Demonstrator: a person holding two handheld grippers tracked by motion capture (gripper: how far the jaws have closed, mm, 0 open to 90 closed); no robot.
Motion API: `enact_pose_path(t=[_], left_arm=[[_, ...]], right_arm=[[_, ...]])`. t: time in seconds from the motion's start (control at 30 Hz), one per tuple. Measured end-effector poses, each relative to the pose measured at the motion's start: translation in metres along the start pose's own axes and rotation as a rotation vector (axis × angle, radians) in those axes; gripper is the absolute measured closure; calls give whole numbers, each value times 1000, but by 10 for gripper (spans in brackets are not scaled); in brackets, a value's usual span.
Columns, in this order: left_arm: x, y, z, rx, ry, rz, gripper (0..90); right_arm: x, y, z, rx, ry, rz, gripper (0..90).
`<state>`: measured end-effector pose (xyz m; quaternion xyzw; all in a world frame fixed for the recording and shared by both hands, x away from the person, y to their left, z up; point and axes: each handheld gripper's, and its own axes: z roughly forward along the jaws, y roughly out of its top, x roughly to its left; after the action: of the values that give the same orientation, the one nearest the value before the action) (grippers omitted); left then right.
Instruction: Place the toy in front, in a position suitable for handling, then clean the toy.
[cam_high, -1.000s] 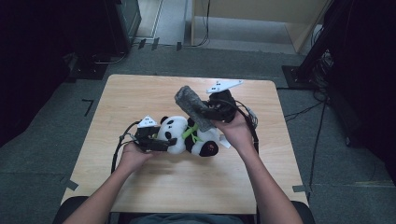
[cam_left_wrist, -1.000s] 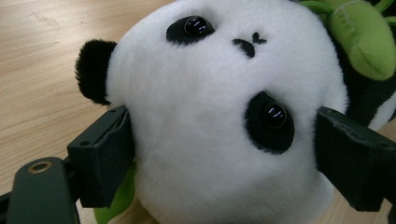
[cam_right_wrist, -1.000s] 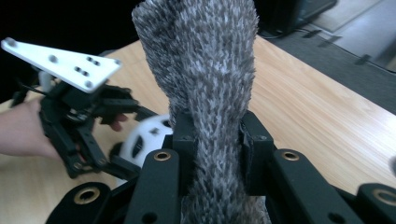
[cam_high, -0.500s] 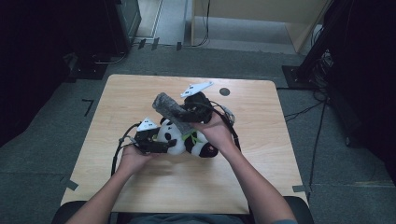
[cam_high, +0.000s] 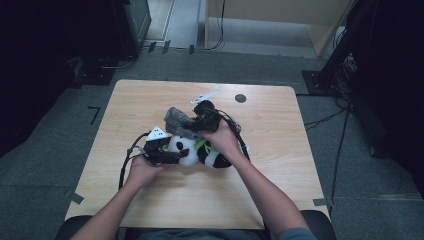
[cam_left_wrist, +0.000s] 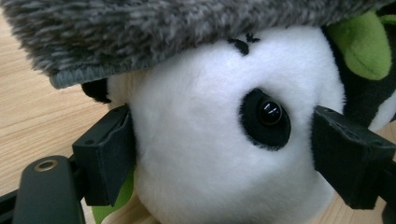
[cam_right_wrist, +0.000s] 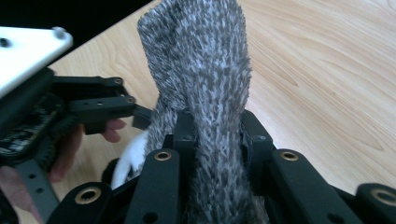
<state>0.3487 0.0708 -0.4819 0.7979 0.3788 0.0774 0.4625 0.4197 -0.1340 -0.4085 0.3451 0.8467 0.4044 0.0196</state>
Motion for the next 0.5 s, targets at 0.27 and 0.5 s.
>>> enact_pose_path(t=[0.27,0.5], left_arm=[[0,0,0,5,3,-4,153],[-1,0,0,12,6,-9,162]], right_arm=[[-3,0,2,10,-24,-10,733],[-15,-3,-2,24,-83,10,734]])
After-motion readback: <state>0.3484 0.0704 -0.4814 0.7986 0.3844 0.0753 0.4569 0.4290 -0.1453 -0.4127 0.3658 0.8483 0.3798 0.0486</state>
